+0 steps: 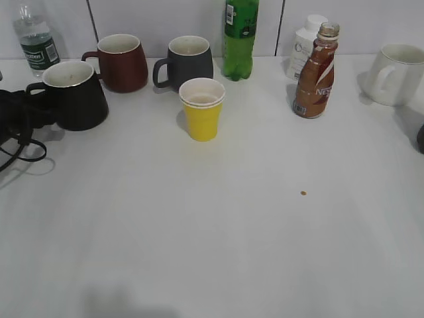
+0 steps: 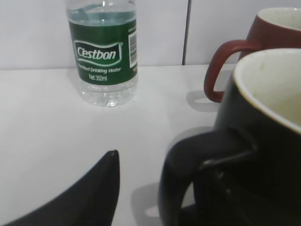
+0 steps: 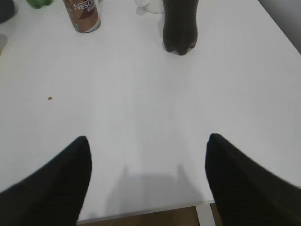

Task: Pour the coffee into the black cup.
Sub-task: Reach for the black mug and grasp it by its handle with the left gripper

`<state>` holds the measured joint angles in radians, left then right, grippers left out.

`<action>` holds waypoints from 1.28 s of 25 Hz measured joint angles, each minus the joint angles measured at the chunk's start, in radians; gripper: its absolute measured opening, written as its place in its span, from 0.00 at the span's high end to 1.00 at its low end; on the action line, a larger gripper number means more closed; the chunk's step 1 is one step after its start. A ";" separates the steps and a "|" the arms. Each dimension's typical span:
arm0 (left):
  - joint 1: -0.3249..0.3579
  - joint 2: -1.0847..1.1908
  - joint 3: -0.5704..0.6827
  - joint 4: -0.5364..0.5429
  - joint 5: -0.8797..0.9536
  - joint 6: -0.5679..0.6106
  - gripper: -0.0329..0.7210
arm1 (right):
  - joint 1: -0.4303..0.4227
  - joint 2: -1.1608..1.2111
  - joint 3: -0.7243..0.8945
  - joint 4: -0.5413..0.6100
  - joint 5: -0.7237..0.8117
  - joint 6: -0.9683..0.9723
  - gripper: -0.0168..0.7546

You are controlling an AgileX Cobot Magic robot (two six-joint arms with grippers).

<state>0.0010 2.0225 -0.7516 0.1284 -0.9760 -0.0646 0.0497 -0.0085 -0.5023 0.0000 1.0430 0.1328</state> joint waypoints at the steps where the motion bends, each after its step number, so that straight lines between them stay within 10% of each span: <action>1: 0.005 0.002 -0.001 0.010 -0.008 0.000 0.44 | 0.000 0.000 0.000 0.000 0.000 0.000 0.22; 13: 0.051 0.096 -0.143 0.213 -0.035 0.000 0.53 | 0.000 0.000 0.000 0.000 0.000 0.000 0.22; 18: 0.051 0.109 -0.185 0.268 -0.027 -0.022 0.86 | 0.000 0.000 0.000 0.000 0.000 0.000 0.22; 32: 0.051 0.031 -0.124 0.314 -0.074 -0.110 0.88 | 0.000 0.000 0.000 0.000 0.000 0.000 0.22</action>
<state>0.0521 2.0539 -0.8759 0.4421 -1.0500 -0.1741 0.0497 -0.0085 -0.5023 0.0000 1.0430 0.1328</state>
